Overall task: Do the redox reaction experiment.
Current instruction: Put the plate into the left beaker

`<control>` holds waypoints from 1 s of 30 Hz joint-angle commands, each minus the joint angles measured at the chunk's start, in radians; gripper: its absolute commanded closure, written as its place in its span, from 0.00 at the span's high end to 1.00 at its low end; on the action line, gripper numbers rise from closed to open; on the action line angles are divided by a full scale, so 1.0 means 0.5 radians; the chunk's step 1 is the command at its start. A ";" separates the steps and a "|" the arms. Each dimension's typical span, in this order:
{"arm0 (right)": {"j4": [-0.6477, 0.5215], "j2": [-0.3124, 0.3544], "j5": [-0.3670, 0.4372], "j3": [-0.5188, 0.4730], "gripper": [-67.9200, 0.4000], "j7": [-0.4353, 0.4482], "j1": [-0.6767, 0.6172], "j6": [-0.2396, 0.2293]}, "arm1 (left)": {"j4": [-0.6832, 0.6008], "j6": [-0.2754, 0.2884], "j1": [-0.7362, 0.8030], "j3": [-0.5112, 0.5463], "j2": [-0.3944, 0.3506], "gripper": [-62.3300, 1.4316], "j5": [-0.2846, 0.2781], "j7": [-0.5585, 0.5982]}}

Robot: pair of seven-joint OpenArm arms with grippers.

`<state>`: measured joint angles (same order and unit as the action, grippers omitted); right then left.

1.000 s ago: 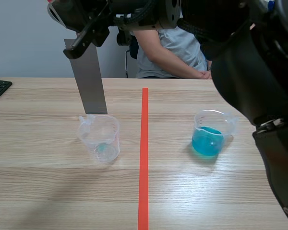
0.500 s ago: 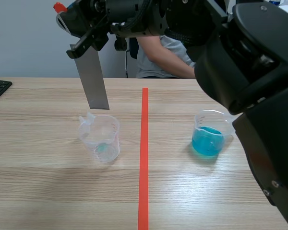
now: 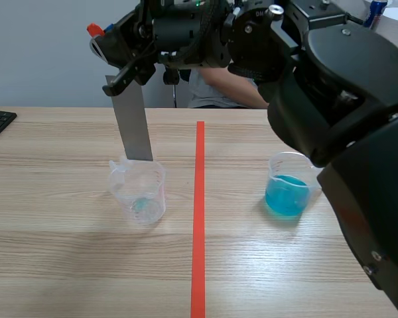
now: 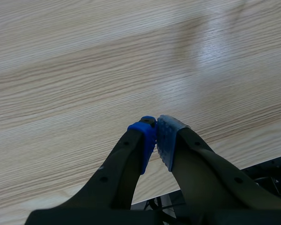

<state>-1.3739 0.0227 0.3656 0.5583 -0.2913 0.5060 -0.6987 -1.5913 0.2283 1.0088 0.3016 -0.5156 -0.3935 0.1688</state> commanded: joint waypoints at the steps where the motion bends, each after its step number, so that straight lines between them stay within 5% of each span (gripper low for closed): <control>1: -0.008 -0.015 0.018 0.034 0.03 0.062 0.057 0.004 | -0.021 -0.002 0.016 0.008 0.005 0.10 -0.013 0.027; 9: 0.047 -0.031 -0.028 0.063 0.03 0.089 0.051 0.005 | -0.021 -0.002 0.016 0.008 0.005 0.10 -0.013 0.027; 30: 0.513 -0.035 -0.435 0.064 0.03 0.563 0.048 0.005 | -0.021 -0.002 0.016 0.008 0.005 0.10 -0.013 0.027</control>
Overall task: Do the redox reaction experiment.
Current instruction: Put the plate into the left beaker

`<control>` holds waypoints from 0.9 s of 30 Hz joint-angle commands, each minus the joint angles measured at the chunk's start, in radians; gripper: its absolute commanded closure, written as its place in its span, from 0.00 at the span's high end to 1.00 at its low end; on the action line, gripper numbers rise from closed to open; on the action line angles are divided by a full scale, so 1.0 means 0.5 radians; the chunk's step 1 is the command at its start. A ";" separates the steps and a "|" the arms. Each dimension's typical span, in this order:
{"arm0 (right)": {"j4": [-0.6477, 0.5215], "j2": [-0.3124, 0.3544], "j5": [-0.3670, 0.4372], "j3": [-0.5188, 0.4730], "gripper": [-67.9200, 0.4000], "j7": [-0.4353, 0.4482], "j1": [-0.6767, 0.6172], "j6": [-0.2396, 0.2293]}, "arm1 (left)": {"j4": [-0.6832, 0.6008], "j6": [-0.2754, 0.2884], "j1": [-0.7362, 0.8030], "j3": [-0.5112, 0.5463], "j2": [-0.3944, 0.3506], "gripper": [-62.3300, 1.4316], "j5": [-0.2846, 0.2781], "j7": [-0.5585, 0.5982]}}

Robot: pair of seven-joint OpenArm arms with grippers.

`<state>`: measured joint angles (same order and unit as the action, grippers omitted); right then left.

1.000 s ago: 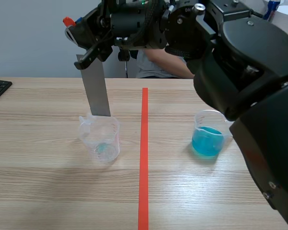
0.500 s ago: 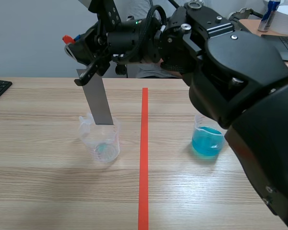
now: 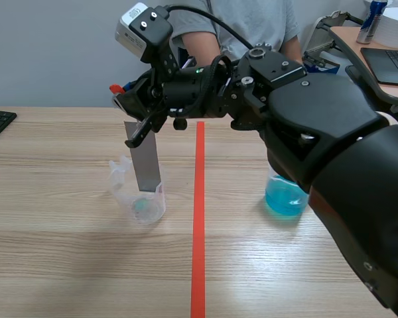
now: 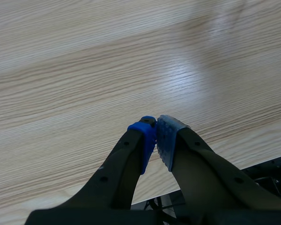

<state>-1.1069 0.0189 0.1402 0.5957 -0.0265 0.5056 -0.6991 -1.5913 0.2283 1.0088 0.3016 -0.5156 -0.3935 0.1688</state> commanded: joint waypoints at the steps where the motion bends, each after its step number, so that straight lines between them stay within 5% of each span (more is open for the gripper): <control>1: -0.012 -0.027 -0.002 -0.011 0.03 0.050 0.046 0.005 | -0.021 -0.002 0.016 0.008 0.005 0.10 -0.013 0.027; 14: 0.009 -0.034 -0.192 -0.010 0.05 0.156 -0.031 -0.011 | -0.021 0.002 0.016 0.007 0.005 0.10 -0.013 0.028; 20: 0.009 -0.067 -0.260 0.006 0.46 0.154 -0.060 -0.093 | -0.021 0.004 0.063 0.002 0.005 0.10 -0.012 0.027; 27: 0.009 -0.140 -0.266 0.182 0.62 0.154 -0.103 -0.093 | -0.009 0.004 0.087 0.002 0.004 0.10 -0.012 0.018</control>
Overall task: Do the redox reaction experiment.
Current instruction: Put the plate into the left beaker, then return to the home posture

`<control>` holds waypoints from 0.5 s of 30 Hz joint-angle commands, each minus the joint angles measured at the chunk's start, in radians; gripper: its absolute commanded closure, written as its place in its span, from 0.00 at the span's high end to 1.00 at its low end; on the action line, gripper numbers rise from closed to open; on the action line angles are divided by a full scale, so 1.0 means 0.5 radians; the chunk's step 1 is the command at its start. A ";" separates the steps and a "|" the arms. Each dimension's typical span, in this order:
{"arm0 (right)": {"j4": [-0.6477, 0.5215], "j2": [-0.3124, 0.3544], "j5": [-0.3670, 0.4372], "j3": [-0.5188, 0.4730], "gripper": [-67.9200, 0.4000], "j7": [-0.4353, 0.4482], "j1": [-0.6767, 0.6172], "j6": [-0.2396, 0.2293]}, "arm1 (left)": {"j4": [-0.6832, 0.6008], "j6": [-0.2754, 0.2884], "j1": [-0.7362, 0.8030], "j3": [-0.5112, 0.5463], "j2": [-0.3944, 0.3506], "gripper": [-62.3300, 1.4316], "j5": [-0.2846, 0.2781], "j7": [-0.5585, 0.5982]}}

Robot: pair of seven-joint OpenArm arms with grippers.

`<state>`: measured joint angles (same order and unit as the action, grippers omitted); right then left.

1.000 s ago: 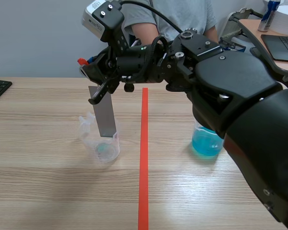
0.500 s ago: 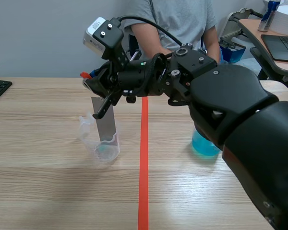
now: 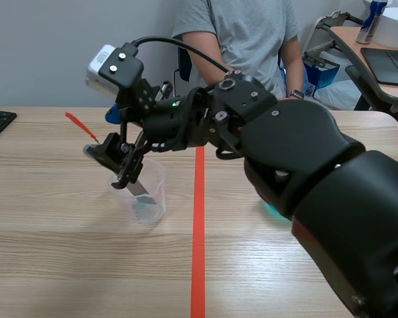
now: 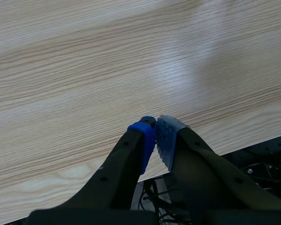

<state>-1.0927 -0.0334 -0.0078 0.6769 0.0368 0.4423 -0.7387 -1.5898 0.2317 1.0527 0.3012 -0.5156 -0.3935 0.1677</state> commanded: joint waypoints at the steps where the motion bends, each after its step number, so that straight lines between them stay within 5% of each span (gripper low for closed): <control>1: -0.019 -0.046 0.028 0.051 0.64 0.028 0.016 -0.014 | -0.012 -0.003 -0.001 0.002 0.004 0.10 -0.012 0.016; 8: -0.021 -0.074 0.030 0.230 0.78 0.031 -0.024 -0.014 | -0.012 -0.003 -0.001 0.001 0.004 0.10 -0.012 0.016; 12: -0.021 -0.079 0.053 0.242 0.98 0.050 -0.050 -0.014 | -0.012 -0.003 -0.001 0.001 0.003 0.10 -0.012 0.015; 15: -0.021 -0.077 0.101 0.242 1.00 0.053 -0.066 -0.014 | -0.012 -0.002 -0.001 0.001 0.005 0.10 -0.013 0.015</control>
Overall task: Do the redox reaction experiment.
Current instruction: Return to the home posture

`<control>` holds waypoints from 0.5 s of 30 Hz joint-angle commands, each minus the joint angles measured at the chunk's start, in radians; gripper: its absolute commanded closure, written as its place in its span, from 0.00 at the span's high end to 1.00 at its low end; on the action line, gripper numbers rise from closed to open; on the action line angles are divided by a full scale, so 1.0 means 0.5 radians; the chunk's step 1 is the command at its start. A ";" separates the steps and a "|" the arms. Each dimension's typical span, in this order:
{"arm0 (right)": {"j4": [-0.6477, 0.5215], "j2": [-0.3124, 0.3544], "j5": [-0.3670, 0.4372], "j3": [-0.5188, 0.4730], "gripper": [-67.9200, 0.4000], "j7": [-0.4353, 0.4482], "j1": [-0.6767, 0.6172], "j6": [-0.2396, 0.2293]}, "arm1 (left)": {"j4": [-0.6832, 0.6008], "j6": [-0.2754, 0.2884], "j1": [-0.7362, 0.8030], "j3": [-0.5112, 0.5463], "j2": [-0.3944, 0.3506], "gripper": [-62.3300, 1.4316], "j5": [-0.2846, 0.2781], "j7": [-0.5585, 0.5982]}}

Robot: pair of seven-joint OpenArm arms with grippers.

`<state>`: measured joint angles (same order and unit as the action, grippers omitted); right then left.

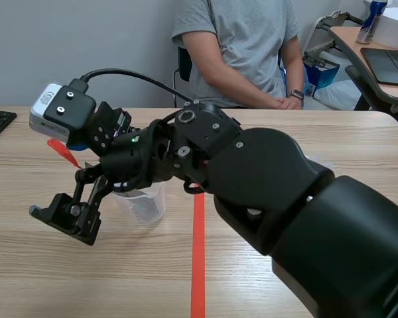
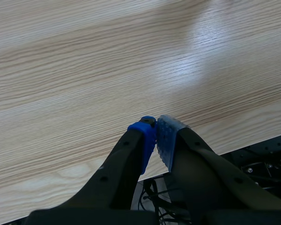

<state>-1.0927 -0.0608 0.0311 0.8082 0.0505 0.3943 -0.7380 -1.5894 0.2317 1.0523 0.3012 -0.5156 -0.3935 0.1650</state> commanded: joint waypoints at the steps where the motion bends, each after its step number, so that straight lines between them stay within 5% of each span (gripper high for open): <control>1: -0.021 -0.020 0.034 -0.021 1.00 0.024 0.027 -0.015 | -0.013 -0.002 0.000 0.001 0.005 0.12 -0.013 0.021; 4: -0.082 0.014 0.137 -0.046 1.00 0.024 -0.004 -0.010 | -0.013 -0.002 0.000 0.001 0.005 0.20 -0.014 0.021; 8: -0.301 0.114 0.260 -0.156 1.00 -0.015 -0.124 0.118 | -0.013 -0.002 0.000 0.001 0.005 0.34 -0.014 0.021; 15: -0.736 0.357 0.391 -0.351 1.00 -0.120 -0.423 0.259 | -0.013 -0.002 0.000 0.001 0.005 0.70 -0.013 0.020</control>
<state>-1.4422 0.1085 0.2123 0.6361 -0.0231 0.1883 -0.6159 -1.5894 0.2317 1.0523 0.3012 -0.5156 -0.3935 0.1650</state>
